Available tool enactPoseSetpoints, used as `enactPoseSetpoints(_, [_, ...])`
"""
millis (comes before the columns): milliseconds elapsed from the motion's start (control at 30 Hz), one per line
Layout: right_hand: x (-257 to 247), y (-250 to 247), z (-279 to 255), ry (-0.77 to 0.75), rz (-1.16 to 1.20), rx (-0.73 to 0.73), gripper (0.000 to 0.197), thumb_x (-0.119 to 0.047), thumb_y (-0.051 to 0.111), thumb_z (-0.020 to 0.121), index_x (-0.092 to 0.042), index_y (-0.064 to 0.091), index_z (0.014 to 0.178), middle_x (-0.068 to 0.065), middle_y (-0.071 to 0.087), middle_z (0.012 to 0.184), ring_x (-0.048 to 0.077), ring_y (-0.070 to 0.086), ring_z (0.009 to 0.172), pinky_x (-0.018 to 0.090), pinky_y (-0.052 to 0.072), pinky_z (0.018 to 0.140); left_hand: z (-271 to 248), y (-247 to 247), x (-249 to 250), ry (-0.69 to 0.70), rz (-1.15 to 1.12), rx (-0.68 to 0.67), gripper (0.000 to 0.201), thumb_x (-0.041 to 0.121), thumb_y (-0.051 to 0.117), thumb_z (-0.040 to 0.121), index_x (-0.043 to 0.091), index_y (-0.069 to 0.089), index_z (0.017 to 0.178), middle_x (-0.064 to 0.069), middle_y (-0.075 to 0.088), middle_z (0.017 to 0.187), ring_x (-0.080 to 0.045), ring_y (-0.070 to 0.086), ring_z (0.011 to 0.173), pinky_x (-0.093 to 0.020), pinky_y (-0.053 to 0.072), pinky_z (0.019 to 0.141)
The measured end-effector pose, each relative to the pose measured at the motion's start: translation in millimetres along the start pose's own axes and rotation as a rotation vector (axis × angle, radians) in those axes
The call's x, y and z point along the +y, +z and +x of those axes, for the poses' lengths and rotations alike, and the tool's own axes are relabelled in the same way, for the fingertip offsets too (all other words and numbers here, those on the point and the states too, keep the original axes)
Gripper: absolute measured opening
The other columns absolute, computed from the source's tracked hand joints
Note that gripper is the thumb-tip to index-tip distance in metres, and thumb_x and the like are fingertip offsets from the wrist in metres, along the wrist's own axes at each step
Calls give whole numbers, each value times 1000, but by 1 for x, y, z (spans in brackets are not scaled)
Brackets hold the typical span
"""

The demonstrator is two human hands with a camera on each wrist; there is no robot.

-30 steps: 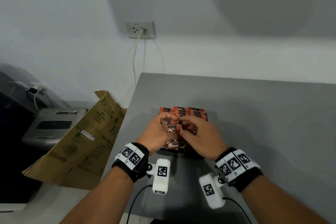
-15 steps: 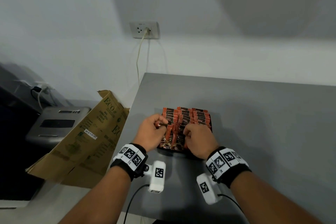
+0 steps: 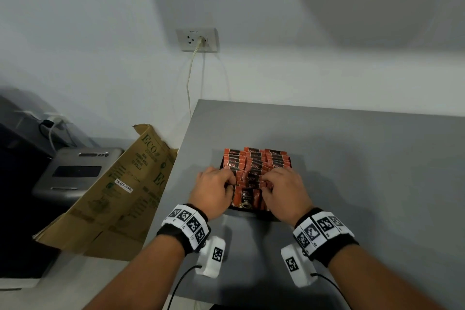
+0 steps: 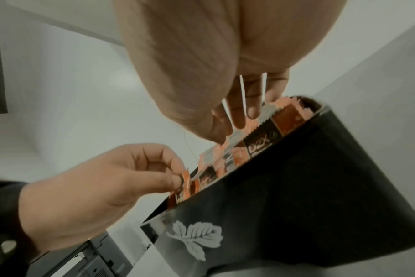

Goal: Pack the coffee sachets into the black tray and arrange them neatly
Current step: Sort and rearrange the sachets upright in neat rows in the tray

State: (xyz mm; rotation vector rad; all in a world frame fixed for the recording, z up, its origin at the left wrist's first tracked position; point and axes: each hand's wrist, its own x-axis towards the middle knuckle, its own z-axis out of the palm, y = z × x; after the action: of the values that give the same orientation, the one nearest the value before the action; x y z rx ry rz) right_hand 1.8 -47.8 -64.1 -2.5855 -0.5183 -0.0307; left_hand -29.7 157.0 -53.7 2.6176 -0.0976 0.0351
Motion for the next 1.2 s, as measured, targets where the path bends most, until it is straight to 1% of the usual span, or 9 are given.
enactPoseSetpoints(167, [10,-7,-9,0,-90,-1,14,-22,60,89,-22,70,98,-9,67,101,14,58,101,32,42,94,3,7,0,16,122,-35,7,19,60,81,25,60,85,13,62,90,-14,52,87,-34,39,88])
enactPoseSetpoints(300, [14,-6,-19,-13,-113,-23,16,-20,57,88,-24,70,96,-11,68,99,13,58,98,29,38,87,7,4,3,14,203,-48,6,22,56,82,27,55,80,13,60,85,-13,53,83,-31,35,85])
enactPoseSetpoints(400, [14,-4,-24,-24,-121,-18,15,-21,65,84,-25,72,97,-11,70,97,16,58,97,32,39,85,8,0,1,18,180,-59,9,17,55,82,26,58,80,14,60,83,-12,53,84,-31,33,85])
enactPoseSetpoints(467, [7,-5,-22,-60,-95,-38,21,-28,66,85,-25,72,106,-11,70,103,17,57,102,34,38,88,9,-3,0,28,119,-76,12,14,54,81,25,60,82,14,61,83,-11,53,84,-32,34,87])
enactPoseSetpoints(567, [-13,-3,-11,-109,-80,-121,32,-35,59,90,-26,65,120,-11,68,111,18,51,107,37,34,92,13,-10,1,31,82,-138,17,11,54,80,27,59,80,16,58,76,-10,55,79,-34,39,90])
enactPoseSetpoints(733, [-24,8,5,-105,-133,-213,30,-12,51,89,-28,68,108,-8,66,95,20,47,102,38,31,87,18,-22,4,-1,120,-214,19,12,53,80,31,54,78,14,58,70,-11,57,77,-34,36,93])
enactPoseSetpoints(867, [-15,3,5,-91,-132,-197,29,-18,51,94,-31,69,112,-9,66,102,19,47,104,38,31,93,17,-19,6,5,183,-233,20,12,51,83,31,56,84,14,61,77,-13,57,85,-34,33,95])
enactPoseSetpoints(1000, [-14,4,4,-102,-172,-227,27,-18,51,94,-28,71,109,-7,68,102,20,47,105,39,31,93,17,-8,6,3,246,-195,17,13,50,83,26,60,85,12,62,80,-14,55,85,-35,35,93])
enactPoseSetpoints(1200, [-14,-4,3,-90,-171,-252,33,-15,51,93,-29,68,118,-6,67,107,20,45,106,39,30,95,21,-7,4,18,211,-172,28,2,49,82,27,63,84,16,65,81,-10,56,85,-33,33,92])
